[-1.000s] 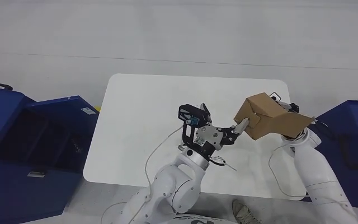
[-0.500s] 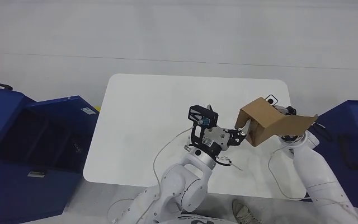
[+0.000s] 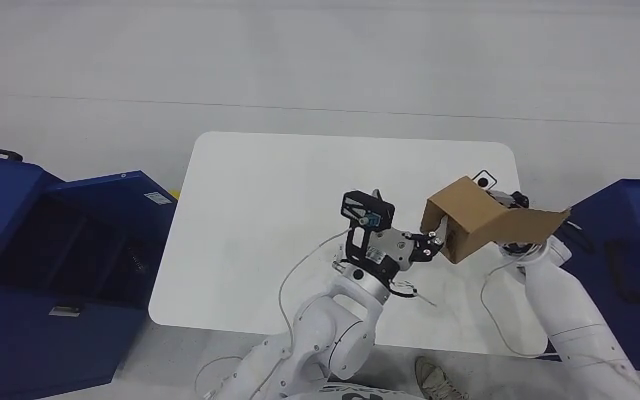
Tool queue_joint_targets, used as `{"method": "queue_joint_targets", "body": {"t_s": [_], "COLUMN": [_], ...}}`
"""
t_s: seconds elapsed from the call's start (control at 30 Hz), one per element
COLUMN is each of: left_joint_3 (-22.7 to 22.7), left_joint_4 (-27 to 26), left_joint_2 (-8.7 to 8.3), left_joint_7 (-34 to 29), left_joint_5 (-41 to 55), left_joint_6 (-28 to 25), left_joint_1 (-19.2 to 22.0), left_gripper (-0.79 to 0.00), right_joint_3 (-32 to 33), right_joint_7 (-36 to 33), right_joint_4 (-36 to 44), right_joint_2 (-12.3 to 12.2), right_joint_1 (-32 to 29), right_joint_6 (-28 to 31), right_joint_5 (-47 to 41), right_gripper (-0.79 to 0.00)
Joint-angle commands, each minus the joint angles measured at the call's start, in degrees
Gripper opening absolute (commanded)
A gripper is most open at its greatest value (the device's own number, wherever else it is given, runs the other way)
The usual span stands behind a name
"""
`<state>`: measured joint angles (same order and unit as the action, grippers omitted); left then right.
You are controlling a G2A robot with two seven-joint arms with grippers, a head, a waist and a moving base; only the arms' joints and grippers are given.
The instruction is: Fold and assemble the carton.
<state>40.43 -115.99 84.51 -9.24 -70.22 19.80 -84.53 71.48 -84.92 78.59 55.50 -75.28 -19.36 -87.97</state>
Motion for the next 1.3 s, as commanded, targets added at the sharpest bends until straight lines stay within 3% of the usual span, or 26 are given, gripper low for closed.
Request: {"method": "queue_joint_targets", "body": {"t_s": [0.0,0.3,0.53,0.73,0.93,1.07,1.27], "left_joint_3": [0.1,1.3,5.1,6.0,7.5,10.0,10.0], "left_joint_4": [0.0,-1.1,-6.3,-7.8,-9.6,-10.4,-10.4], "left_joint_2": [0.06,-0.06,-1.54,-2.79,-3.32,-3.88,-3.88], "left_joint_7": [0.1,1.8,2.8,2.1,8.3,14.7,14.7], "left_joint_5": [0.1,0.9,3.1,3.1,9.9,15.4,15.4], "left_joint_6": [0.1,0.0,-2.6,-5.5,-8.0,-13.5,-13.5], "left_joint_1": [0.0,-1.2,-5.4,-7.2,-8.2,-10.4,-10.4], "left_gripper": [0.0,0.0,0.0,0.0,0.0,0.0,0.0], "right_joint_3": [0.1,-0.1,0.5,-0.5,-2.9,-3.2,-3.2], "right_joint_7": [-0.1,-0.1,1.5,3.1,7.3,8.4,8.4], "right_joint_4": [0.3,0.3,-0.4,0.3,3.1,3.8,3.8], "right_joint_2": [-0.1,-0.3,-0.4,-0.5,-0.4,-0.4,-0.4], "right_joint_1": [-0.2,-0.4,-0.2,-0.2,-0.7,-0.8,-0.8], "right_joint_6": [0.1,0.1,-1.6,-3.1,-7.4,-8.4,-8.4], "right_joint_5": [-0.2,-1.1,-5.6,-9.3,-19.4,-20.9,-20.9], "right_gripper": [-0.785,-0.785,-0.785,-0.785,-0.785,-0.785,-0.785]}}
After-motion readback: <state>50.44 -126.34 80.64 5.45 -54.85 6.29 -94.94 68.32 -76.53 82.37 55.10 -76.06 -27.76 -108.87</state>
